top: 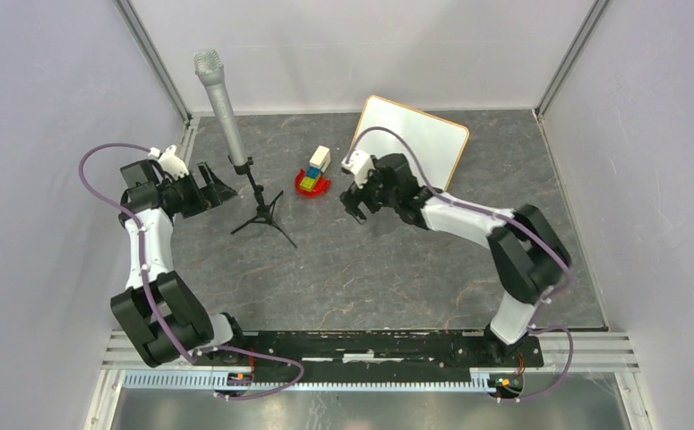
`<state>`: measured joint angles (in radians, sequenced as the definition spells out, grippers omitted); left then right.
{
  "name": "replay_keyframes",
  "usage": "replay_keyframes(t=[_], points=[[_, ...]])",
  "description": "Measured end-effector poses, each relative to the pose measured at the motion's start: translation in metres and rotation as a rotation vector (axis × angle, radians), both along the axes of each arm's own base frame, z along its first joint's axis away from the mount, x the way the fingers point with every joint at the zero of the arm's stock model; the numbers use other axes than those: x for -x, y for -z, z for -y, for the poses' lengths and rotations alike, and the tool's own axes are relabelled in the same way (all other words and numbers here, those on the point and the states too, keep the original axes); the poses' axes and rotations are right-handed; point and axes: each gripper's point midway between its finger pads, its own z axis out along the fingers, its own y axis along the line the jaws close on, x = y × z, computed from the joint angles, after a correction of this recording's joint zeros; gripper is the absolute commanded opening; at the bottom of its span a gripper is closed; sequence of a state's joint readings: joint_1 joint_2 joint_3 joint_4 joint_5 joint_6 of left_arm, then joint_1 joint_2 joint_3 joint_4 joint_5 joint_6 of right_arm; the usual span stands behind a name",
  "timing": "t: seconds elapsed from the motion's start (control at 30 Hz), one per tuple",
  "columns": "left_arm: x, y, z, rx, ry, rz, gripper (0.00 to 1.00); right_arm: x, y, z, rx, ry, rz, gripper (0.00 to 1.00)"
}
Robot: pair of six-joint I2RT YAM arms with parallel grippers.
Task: Write a sentence on the whiteboard
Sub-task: Move the whiteboard to the center of the board.
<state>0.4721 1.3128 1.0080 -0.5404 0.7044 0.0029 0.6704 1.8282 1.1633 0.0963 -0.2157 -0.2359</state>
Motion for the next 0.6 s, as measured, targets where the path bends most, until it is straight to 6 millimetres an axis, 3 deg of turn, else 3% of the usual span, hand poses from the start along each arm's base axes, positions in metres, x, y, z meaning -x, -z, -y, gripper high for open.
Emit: replay_keyframes(t=[0.1,0.2,0.47,0.6], points=[[0.000,-0.001,-0.003,-0.009,-0.032,0.001,1.00,0.013,-0.024,0.028,-0.039,0.103,0.018,0.94],[0.000,0.000,-0.009,-0.019,-0.086,-0.011,1.00,0.021,-0.029,0.059,-0.051,0.251,0.007,0.90],[0.001,-0.007,-0.024,-0.046,-0.231,0.008,1.00,0.026,0.013,0.127,0.016,0.649,-0.142,0.75],[0.002,-0.015,-0.030,-0.065,-0.279,0.035,1.00,0.023,0.029,0.148,0.027,0.766,-0.180,0.68]])
